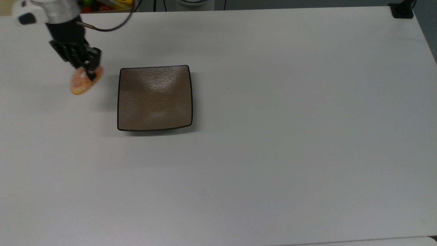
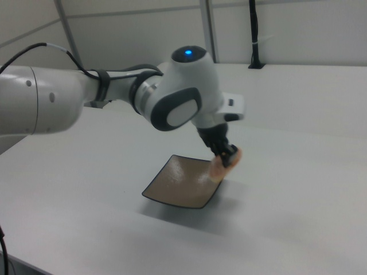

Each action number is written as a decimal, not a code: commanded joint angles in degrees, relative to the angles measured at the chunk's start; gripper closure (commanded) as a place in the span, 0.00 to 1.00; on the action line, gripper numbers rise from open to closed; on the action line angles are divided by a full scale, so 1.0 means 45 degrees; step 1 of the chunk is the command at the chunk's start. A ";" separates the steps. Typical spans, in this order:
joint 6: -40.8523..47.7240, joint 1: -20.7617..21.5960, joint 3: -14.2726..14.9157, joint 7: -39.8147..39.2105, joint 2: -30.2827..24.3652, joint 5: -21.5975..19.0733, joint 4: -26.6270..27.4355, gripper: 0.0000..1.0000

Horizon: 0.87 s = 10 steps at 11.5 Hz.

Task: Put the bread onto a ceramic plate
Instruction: 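Carry the bread roll over the brown plate and lower it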

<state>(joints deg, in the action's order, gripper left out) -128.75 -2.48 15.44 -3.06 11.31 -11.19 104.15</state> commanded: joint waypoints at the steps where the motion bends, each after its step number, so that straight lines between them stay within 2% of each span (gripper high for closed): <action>1: 0.0349 0.0178 -0.1531 0.2138 0.0046 0.0003 -0.0079 0.68; 3: 0.0719 0.0277 -0.2080 0.2418 0.0240 0.0044 0.0097 0.68; 6: 0.0681 0.0803 -0.2141 0.2418 0.1077 0.0083 0.0157 0.64; 7: 0.0662 0.0863 -0.2141 0.2418 0.1236 0.0296 0.0176 0.49; 9: 0.0681 0.0883 -0.2141 0.2418 0.1315 0.0493 0.0215 0.04; 10: 0.0681 0.0883 -0.2141 0.2418 0.1373 0.0609 0.0254 0.00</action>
<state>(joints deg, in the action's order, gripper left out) -126.40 1.14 5.65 6.95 17.78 -10.09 105.00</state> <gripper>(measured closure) 0.427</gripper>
